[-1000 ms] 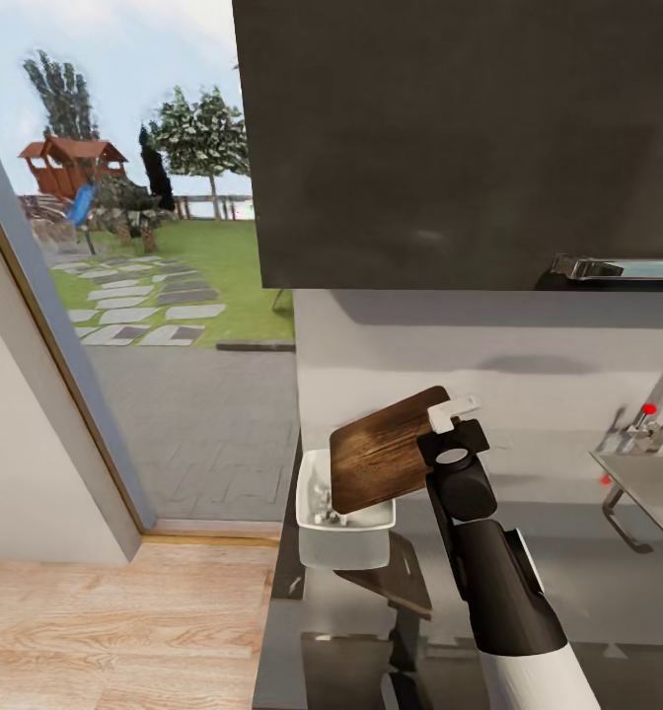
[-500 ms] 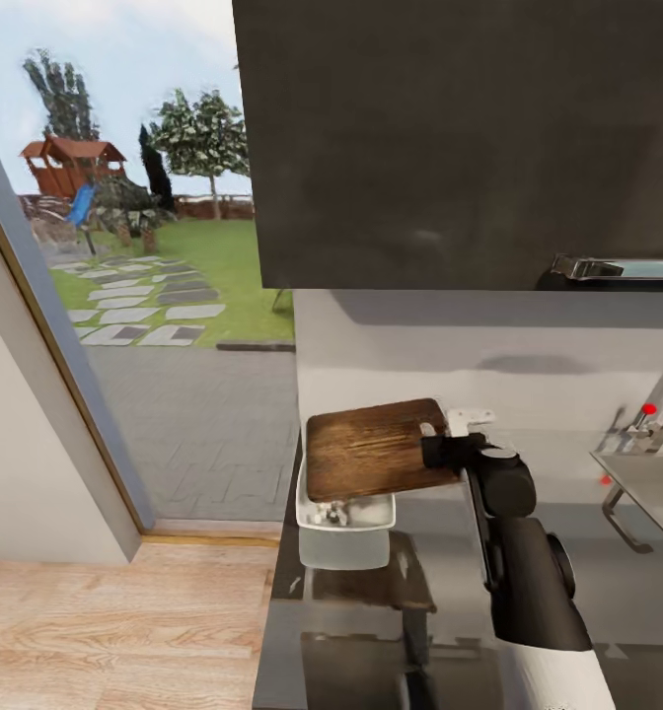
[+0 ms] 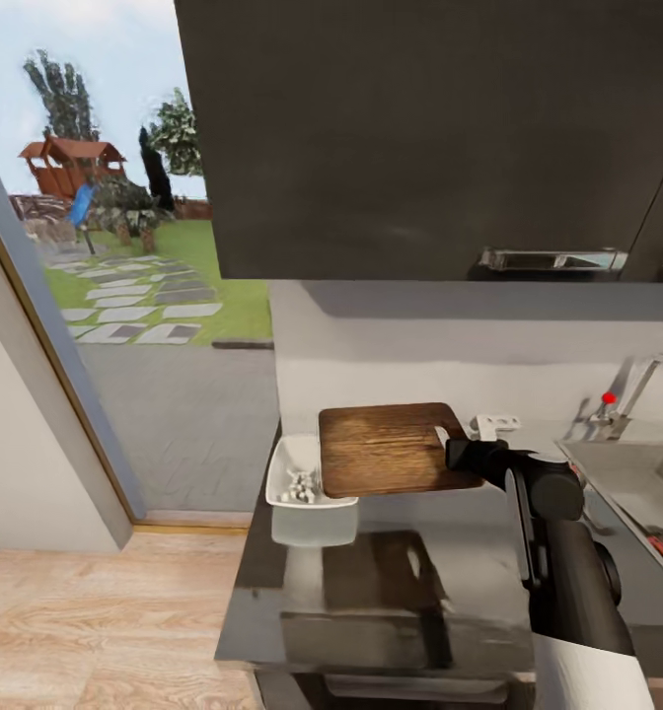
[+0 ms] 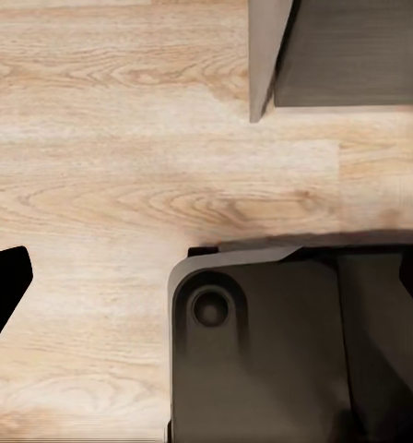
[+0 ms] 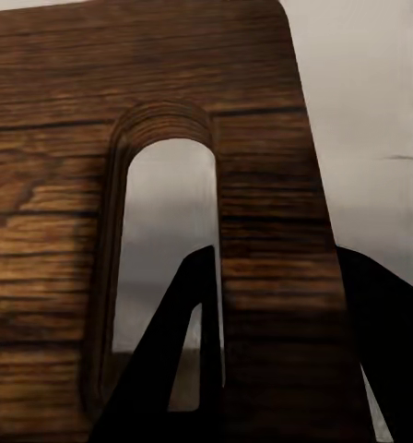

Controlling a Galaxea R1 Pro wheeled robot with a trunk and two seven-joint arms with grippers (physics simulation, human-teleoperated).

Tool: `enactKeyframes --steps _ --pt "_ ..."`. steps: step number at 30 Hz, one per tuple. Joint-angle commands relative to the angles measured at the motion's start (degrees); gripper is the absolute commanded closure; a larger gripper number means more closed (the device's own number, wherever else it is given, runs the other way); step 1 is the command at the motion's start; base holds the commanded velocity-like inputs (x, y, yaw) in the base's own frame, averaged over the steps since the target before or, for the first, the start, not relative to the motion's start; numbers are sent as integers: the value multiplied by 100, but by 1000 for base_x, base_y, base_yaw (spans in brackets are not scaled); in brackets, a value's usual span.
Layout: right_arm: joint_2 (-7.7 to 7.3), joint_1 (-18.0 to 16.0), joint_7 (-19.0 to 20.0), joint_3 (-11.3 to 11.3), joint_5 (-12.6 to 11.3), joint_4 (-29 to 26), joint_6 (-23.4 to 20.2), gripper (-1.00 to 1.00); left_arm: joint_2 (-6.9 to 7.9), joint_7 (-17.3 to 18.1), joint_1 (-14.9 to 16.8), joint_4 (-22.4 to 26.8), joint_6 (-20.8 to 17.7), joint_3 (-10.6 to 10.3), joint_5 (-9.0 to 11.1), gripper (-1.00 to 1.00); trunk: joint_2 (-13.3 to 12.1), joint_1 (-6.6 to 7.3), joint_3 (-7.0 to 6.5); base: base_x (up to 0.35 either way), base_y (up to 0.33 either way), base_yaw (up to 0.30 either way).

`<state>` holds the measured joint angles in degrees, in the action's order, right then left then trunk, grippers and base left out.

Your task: In the kitchen, take the Vidalia onion out of the sink, dice it on the chopping board with the paring knife, put the diced onion into the bowl on the countertop, then place both the paring knife and the chopping board into the sink.

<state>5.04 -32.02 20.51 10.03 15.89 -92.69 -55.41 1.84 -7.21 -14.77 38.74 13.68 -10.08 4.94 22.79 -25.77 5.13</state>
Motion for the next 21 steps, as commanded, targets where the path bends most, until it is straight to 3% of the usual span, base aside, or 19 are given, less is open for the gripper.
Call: enactKeyframes --steps 1,21 --pt "5 -8 63 27 37 -5 -17 100 10 -52 0 13 11 -47 51 -100 13 -2 11 -208 -264 0" --pt "5 -6 -12 61 51 31 78 100 10 -44 0 -10 12 -47 51 -100 13 -2 11 -232 -247 0"
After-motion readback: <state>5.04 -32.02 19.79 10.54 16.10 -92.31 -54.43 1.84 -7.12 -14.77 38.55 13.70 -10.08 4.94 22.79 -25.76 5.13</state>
